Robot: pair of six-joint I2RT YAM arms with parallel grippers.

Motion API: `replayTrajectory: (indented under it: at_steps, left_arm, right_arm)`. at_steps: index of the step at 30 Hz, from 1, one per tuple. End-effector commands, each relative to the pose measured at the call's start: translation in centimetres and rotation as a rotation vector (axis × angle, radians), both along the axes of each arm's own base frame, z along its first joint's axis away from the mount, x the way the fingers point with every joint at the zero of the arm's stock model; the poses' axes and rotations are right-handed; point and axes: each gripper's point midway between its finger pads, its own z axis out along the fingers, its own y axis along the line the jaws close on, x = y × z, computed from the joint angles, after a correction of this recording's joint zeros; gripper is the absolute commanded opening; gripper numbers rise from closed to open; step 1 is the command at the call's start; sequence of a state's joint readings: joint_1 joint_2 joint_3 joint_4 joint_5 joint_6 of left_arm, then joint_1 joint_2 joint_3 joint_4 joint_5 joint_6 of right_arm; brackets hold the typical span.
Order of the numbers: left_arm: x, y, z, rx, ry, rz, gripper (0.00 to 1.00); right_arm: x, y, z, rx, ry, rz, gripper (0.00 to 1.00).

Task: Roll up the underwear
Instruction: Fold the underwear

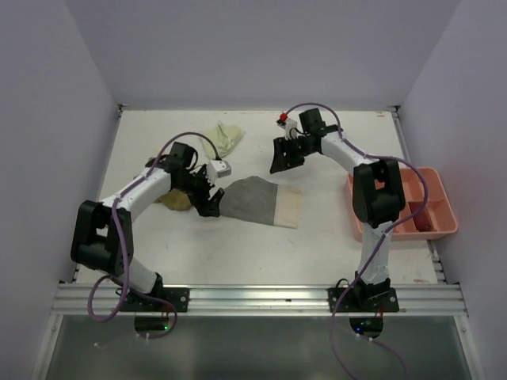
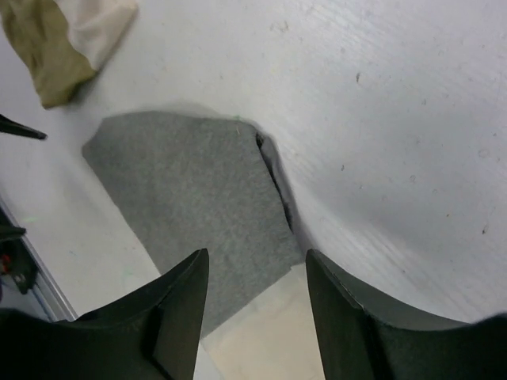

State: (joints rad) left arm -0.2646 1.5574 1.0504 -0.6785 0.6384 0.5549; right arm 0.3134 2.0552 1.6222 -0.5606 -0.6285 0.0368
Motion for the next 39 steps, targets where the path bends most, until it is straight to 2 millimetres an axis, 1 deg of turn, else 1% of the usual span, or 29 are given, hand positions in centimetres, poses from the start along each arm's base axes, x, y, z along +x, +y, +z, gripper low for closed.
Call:
replayTrajectory:
  at_steps: [1, 2, 5, 7, 9, 11, 13, 14, 16, 17, 18, 19, 20, 22, 23, 24, 25, 26, 27, 28, 29, 31, 32, 33, 35, 36, 37, 38, 39]
  left_arm:
    - [-0.3, 1.7, -1.8, 0.134, -0.049, -0.030, 0.89]
    - [-0.6, 1.5, -2.1, 0.140, -0.043, -0.035, 0.86]
    - [-1.7, 1.0, -3.6, 0.166, -0.008, -0.034, 0.80]
    - [-2.5, 0.6, -4.5, 0.187, 0.017, -0.026, 0.79]
    - [-3.0, -0.1, -5.5, 0.202, 0.036, -0.019, 0.75]
    - [-2.9, -0.5, -6.5, 0.209, 0.072, -0.001, 0.70]
    - [-2.2, -0.6, -7.2, 0.220, 0.095, 0.029, 0.67]
    - [-1.6, -0.8, -7.3, 0.220, 0.086, 0.037, 0.65]
    - [-0.1, -1.2, -7.3, 0.228, 0.072, 0.057, 0.63]
    - [0.6, -1.3, -7.1, 0.222, 0.061, 0.064, 0.62]
    - [1.1, -1.5, -7.1, 0.224, 0.053, 0.066, 0.62]
    - [2.4, -2.1, -7.0, 0.221, 0.040, 0.068, 0.62]
    - [3.0, -2.2, -7.2, 0.223, 0.038, 0.066, 0.62]
    - [5.5, -3.0, -7.4, 0.215, 0.020, 0.067, 0.62]
    - [6.6, -3.2, -7.3, 0.204, 0.012, 0.068, 0.62]
    - [7.8, -3.5, -7.3, 0.203, -0.005, 0.066, 0.63]
    - [8.5, -3.8, -8.4, 0.207, 0.007, 0.060, 0.63]
    - [11.0, -4.8, -6.9, 0.175, -0.046, 0.057, 0.65]
    - [12.2, -5.1, -6.8, 0.174, -0.068, 0.052, 0.65]
    - [13.0, -5.6, -7.7, 0.173, -0.054, 0.043, 0.68]
    - [15.3, -6.8, -5.9, 0.132, -0.102, 0.031, 0.69]
    - [16.8, -7.9, -5.5, 0.095, -0.108, 0.009, 0.72]
    - [17.2, -8.2, -4.9, 0.079, -0.114, 0.003, 0.77]
    - [18.2, -9.1, -2.8, 0.031, -0.147, -0.005, 0.79]
    - [18.9, -8.7, -0.2, 0.003, -0.189, 0.016, 0.82]
    - [18.2, -8.5, 0.3, -0.018, -0.171, 0.024, 0.83]
    - [17.7, -8.0, 2.5, -0.043, -0.194, 0.032, 0.86]
    - [17.5, -6.6, 3.3, -0.052, -0.203, 0.056, 0.87]
    - [15.4, -5.6, 1.7, -0.034, -0.155, 0.056, 0.88]
  right_arm:
    - [-0.5, -1.3, -2.0, -0.106, -0.009, 0.052, 0.53]
    - [-1.2, -1.7, -3.1, -0.122, 0.015, 0.054, 0.49]
    - [-2.3, -2.4, -5.0, -0.153, 0.034, 0.074, 0.48]
    - [-2.9, -2.7, -5.6, -0.159, 0.045, 0.083, 0.46]
    - [-4.2, -3.0, -6.3, -0.161, 0.079, 0.088, 0.40]
    - [-5.6, -3.3, -7.3, -0.166, 0.119, 0.092, 0.31]
    - [-6.8, -3.4, -7.5, -0.155, 0.148, 0.093, 0.27]
    - [-8.0, -3.7, -8.2, -0.157, 0.181, 0.091, 0.23]
    - [-9.4, -3.7, -8.1, -0.139, 0.212, 0.083, 0.18]
    - [-10.8, -4.0, -8.7, -0.135, 0.252, 0.080, 0.17]
    - [-11.6, -4.0, -8.7, -0.123, 0.273, 0.078, 0.18]
    - [-12.2, -3.6, -7.8, -0.088, 0.287, 0.065, 0.18]
    - [-13.9, -3.8, -8.3, -0.077, 0.333, 0.059, 0.19]
    - [-15.0, -3.3, -7.7, -0.030, 0.377, 0.021, 0.21]
    - [-15.9, -3.2, -7.4, -0.007, 0.386, 0.014, 0.31]
    - [-16.7, -2.9, -7.1, 0.001, 0.405, 0.014, 0.35]
    - [-17.4, -2.5, -6.7, 0.014, 0.422, 0.016, 0.40]
    - [-18.6, -2.1, -5.9, 0.034, 0.430, 0.037, 0.44]
    - [-19.5, -1.2, -5.2, 0.052, 0.422, 0.069, 0.49]
    - [-19.7, -0.8, -4.4, 0.066, 0.399, 0.084, 0.58]
    - [-19.7, -0.6, -3.5, 0.066, 0.375, 0.095, 0.62]
    - [-19.4, -0.1, -1.1, 0.098, 0.315, 0.130, 0.66]
    - [-18.8, 0.0, 0.2, 0.099, 0.288, 0.137, 0.67]
    - [-18.1, -0.1, 1.2, 0.099, 0.246, 0.140, 0.67]
    - [-15.6, 0.0, 3.6, 0.111, 0.147, 0.135, 0.67]
    - [-13.9, -0.8, 3.9, 0.095, 0.111, 0.093, 0.67]
    - [-12.6, -1.1, 3.7, 0.088, 0.108, 0.073, 0.66]
    - [-10.6, -1.0, 4.8, 0.097, 0.064, 0.063, 0.66]
    - [-9.0, -1.8, 4.6, 0.071, 0.043, 0.029, 0.66]
